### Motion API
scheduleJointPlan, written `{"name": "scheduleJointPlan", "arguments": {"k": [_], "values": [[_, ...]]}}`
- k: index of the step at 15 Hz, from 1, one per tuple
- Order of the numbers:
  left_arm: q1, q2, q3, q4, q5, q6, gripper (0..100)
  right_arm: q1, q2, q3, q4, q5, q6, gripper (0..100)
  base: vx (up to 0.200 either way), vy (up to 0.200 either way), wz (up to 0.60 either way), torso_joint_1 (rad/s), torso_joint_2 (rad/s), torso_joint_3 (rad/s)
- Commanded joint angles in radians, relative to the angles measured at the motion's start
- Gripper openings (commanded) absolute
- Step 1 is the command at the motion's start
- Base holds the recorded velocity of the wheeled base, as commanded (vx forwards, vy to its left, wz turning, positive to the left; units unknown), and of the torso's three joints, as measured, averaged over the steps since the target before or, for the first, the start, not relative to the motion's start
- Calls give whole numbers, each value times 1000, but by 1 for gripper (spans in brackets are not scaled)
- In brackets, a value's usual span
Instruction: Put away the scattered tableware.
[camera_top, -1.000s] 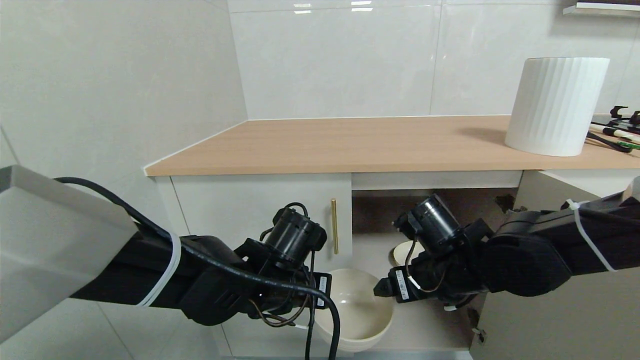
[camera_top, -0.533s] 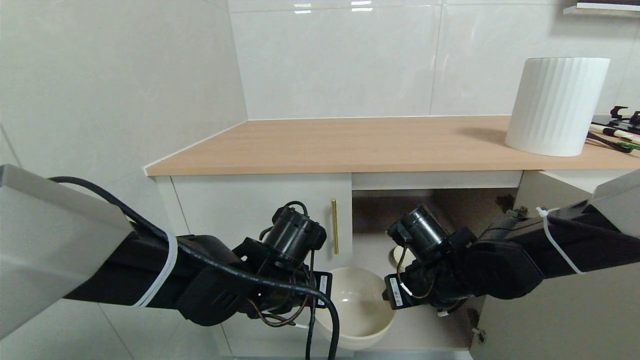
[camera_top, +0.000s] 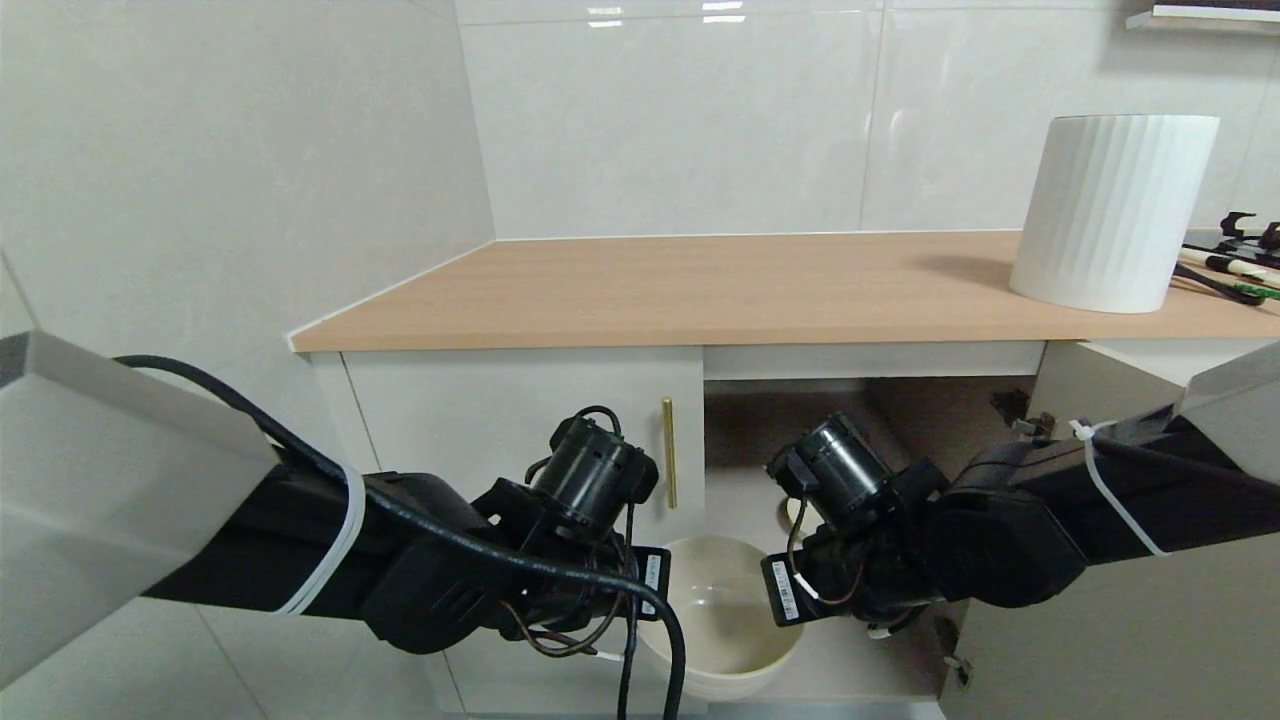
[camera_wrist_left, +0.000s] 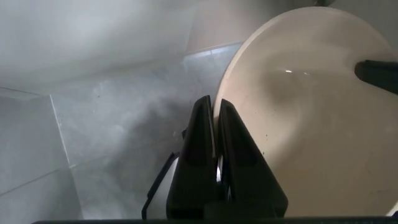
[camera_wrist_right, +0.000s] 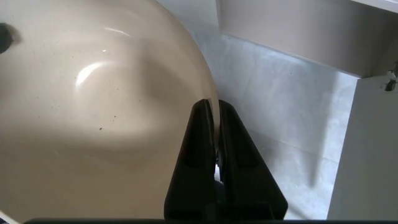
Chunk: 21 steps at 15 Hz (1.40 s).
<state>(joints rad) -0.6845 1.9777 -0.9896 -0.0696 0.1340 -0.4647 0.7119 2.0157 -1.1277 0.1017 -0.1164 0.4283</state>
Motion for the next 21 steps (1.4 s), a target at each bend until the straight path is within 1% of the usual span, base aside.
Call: {"name": "scheduleJointPlan", "arguments": {"k": [1, 2, 3, 11, 12, 13, 15, 17, 18, 19, 21], "values": [[0, 0, 0, 2, 4, 0, 0, 0, 6, 0, 4, -5, 0, 0, 0, 0, 0, 0, 0, 0], [0, -2, 0, 2, 4, 0, 0, 0, 8, 0, 4, -5, 0, 0, 0, 0, 0, 0, 0, 0], [0, -2, 0, 2, 4, 0, 100, 0, 8, 0, 4, -5, 0, 0, 0, 0, 0, 0, 0, 0], [0, -2, -1, 1, 4, -2, 100, -3, 23, -3, 3, -6, 0, 0, 0, 0, 0, 0, 0, 0], [0, 0, -1, 1, 4, -2, 100, -17, 40, -4, -8, -9, 0, 0, 0, 0, 0, 0, 0, 0], [0, 0, -1, 1, 4, -2, 100, -43, 57, -3, -51, -17, 0, 0, 0, 0, 0, 0, 0, 0], [0, 0, -1, 1, 6, -2, 100, -109, 100, 14, -218, -26, 1, 0, 0, 0, 0, 0, 0, 0], [0, 0, -1, 2, 6, -2, 100, -187, 158, 8, -352, -57, 0, 0, 0, 0, 0, 0, 0, 0], [0, 0, -1, 1, 6, -2, 100, -213, 179, 3, -389, -72, -5, 0, 0, 0, 0, 0, 0, 0], [0, 0, -1, 1, 4, -2, 100, -273, 239, -32, -428, -89, -5, 0, 0, 0, 0, 0, 0, 0], [0, 0, -1, 2, 6, -2, 100, -331, 288, -78, -430, -89, -5, 0, 0, 0, 0, 0, 0, 0]]}}
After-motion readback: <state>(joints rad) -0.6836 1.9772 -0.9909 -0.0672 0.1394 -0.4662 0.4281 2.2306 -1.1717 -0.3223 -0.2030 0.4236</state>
